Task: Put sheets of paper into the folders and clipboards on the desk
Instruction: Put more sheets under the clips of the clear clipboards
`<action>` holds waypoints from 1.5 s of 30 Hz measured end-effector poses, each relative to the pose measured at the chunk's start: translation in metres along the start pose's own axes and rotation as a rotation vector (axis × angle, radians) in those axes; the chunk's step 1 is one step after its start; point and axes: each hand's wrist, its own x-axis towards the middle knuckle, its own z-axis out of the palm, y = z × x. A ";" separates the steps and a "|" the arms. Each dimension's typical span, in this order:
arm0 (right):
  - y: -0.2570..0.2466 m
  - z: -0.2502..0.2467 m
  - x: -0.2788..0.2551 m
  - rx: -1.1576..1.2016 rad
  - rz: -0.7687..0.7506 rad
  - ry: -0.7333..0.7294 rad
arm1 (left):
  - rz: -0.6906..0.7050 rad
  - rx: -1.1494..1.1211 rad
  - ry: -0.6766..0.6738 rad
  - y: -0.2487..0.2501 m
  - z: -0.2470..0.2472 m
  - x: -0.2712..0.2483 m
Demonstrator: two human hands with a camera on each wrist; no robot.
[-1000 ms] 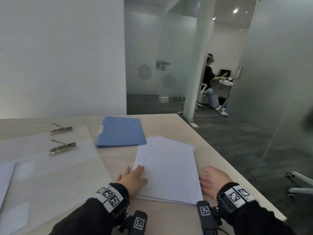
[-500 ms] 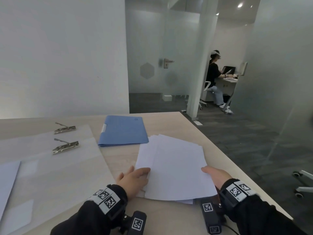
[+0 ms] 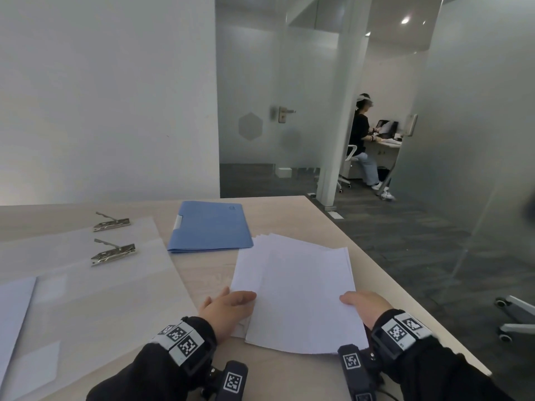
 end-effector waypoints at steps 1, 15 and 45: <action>0.001 0.000 0.000 -0.006 -0.004 -0.002 | -0.007 -0.005 -0.001 -0.001 0.000 0.000; -0.008 -0.009 -0.035 0.347 -0.304 0.031 | 0.110 -0.358 0.306 0.055 -0.031 0.003; 0.001 0.004 -0.045 0.719 -0.357 -0.109 | 0.302 -0.529 0.287 0.074 0.012 -0.011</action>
